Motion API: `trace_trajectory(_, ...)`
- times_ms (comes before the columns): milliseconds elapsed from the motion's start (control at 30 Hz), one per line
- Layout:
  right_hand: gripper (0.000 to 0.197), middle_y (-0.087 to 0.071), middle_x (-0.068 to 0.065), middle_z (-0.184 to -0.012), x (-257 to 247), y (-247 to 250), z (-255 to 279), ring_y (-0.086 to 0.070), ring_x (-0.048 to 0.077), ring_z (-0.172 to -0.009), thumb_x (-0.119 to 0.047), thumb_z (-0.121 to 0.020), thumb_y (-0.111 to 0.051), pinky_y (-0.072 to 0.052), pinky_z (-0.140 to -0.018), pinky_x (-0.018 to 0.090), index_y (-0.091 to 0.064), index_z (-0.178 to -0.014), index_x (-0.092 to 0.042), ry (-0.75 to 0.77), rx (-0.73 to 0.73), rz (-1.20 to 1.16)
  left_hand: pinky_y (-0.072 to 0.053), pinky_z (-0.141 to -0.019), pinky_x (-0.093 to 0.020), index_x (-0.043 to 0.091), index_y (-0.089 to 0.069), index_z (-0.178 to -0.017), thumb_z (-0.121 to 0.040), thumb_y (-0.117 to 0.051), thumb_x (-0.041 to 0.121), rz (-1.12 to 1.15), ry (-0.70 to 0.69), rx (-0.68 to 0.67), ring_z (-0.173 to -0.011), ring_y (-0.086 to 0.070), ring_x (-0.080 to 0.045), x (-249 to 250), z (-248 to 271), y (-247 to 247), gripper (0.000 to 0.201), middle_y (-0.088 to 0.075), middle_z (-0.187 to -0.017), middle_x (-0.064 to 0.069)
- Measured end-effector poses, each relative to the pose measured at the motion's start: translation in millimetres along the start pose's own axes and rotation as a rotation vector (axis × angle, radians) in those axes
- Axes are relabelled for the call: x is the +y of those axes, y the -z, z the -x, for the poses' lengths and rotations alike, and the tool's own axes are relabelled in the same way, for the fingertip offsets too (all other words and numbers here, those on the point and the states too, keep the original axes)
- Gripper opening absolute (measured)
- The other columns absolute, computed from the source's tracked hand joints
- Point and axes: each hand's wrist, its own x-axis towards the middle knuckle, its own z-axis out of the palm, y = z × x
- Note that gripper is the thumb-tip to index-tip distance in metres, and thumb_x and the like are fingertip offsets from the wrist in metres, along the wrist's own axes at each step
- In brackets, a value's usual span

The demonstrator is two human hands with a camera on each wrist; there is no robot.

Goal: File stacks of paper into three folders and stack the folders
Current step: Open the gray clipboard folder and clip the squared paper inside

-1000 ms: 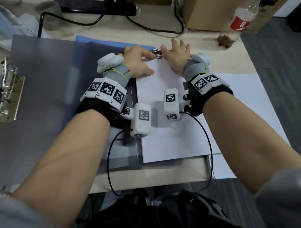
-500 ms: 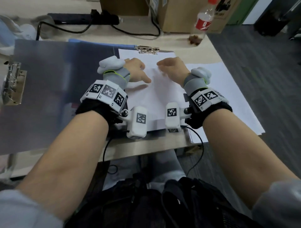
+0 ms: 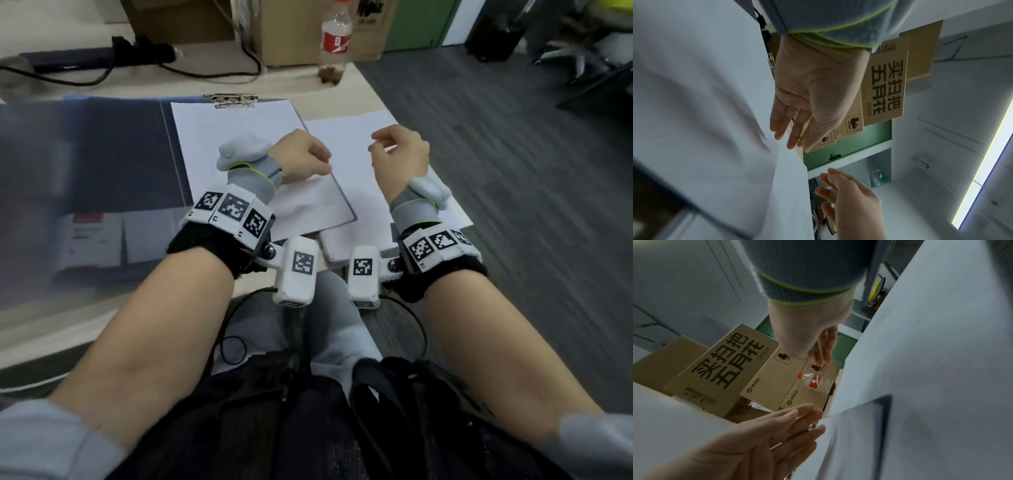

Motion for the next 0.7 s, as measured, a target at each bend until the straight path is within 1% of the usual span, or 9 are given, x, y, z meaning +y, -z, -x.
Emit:
trace_trajectory(67, 0.03, -0.066, 0.001, -0.112, 19, 15, -2, -0.062, 0.022, -0.097, -0.017, -0.085, -0.049, -0.047, -0.078, 0.027, -0.066, -0.109, -0.02, -0.059, 0.017, 0.117, -0.046, -0.098, -0.029, 0.004, -0.063, -0.118, -0.085, -0.061, 0.006, 0.045, -0.024, -0.002, -0.111, -0.061, -0.022, 9, -4, -15, 0.033, -0.066, -0.119, -0.012)
trace_trajectory(133, 0.036, -0.054, 0.007, -0.127, 36, 26, -4, -0.054, 0.026, -0.111, -0.02, -0.086, -0.052, -0.042, -0.087, 0.031, -0.06, -0.121, -0.018, -0.165, -0.029, 0.212, -0.048, -0.1, -0.033, 0.005, -0.065, -0.116, -0.084, -0.061, 0.004, 0.068, -0.046, -0.015, -0.113, -0.061, -0.023, 18, -9, -29, 0.032, -0.067, -0.116, -0.011)
trace_trajectory(200, 0.038, -0.047, 0.012, -0.132, 50, 34, -7, -0.047, 0.032, -0.119, -0.022, -0.085, -0.055, -0.041, -0.091, 0.037, -0.056, -0.122, -0.012, -0.239, -0.085, 0.374, -0.049, -0.098, -0.033, 0.006, -0.066, -0.115, -0.083, -0.061, 0.004, 0.079, -0.058, -0.033, -0.112, -0.062, -0.022, 26, -14, -43, 0.032, -0.068, -0.115, -0.011)
trace_trajectory(267, 0.037, -0.047, 0.013, -0.131, 59, 35, -6, -0.04, 0.031, -0.123, -0.025, -0.085, -0.057, -0.038, -0.087, 0.038, -0.055, -0.118, -0.007, -0.253, -0.142, 0.5, -0.049, -0.097, -0.032, 0.006, -0.065, -0.116, -0.084, -0.06, 0.003, 0.076, -0.06, -0.053, -0.112, -0.061, -0.022, 30, -19, -54, 0.033, -0.067, -0.116, -0.011)
trace_trajectory(333, 0.041, -0.048, 0.012, -0.129, 70, 37, -10, -0.042, 0.031, -0.122, -0.027, -0.084, -0.061, -0.039, -0.087, 0.038, -0.054, -0.118, -0.007, -0.283, -0.164, 0.491, -0.046, -0.097, -0.027, 0.007, -0.064, -0.118, -0.085, -0.06, 0.005, 0.033, -0.049, -0.084, -0.114, -0.06, -0.021, 35, -25, -67, 0.033, -0.065, -0.12, -0.009)
trace_trajectory(433, 0.045, -0.053, 0.01, -0.128, 76, 36, -10, -0.049, 0.031, -0.119, -0.022, -0.081, -0.065, -0.043, -0.089, 0.036, -0.056, -0.123, -0.01, -0.3, -0.176, 0.361, -0.041, -0.098, -0.024, 0.006, -0.064, -0.118, -0.085, -0.06, 0.006, -0.014, -0.019, -0.104, -0.12, -0.056, -0.02, 31, -31, -81, 0.033, -0.063, -0.125, -0.008)
trace_trajectory(533, 0.044, -0.053, 0.008, -0.132, 81, 41, -13, -0.051, 0.029, -0.12, -0.014, -0.082, -0.063, -0.044, -0.092, 0.035, -0.058, -0.126, -0.014, -0.292, -0.112, 0.286, -0.04, -0.1, -0.024, 0.007, -0.066, -0.116, -0.085, -0.06, 0.007, -0.032, 0.001, -0.102, -0.12, -0.056, -0.019, 31, -40, -90, 0.032, -0.063, -0.125, -0.006)
trace_trajectory(633, 0.035, -0.059, 0.005, -0.124, 76, 43, -9, -0.055, 0.025, -0.112, -0.015, -0.083, -0.058, -0.043, -0.082, 0.029, -0.066, -0.117, -0.018, -0.214, -0.06, 0.231, -0.041, -0.1, -0.024, 0.009, -0.066, -0.116, -0.088, -0.061, 0.016, 0.015, 0.014, -0.073, -0.117, -0.057, -0.018, 26, -43, -88, 0.029, -0.065, -0.122, -0.006)
trace_trajectory(700, 0.028, -0.069, 0.006, -0.108, 71, 45, -10, -0.063, 0.026, -0.099, -0.019, -0.081, -0.058, -0.047, -0.076, 0.027, -0.073, -0.105, -0.018, -0.185, -0.045, 0.159, -0.046, -0.096, -0.022, 0.005, -0.066, -0.114, -0.091, -0.061, 0.023, 0.132, 0.049, -0.069, -0.11, -0.059, -0.016, 24, -48, -88, 0.03, -0.066, -0.116, -0.006)
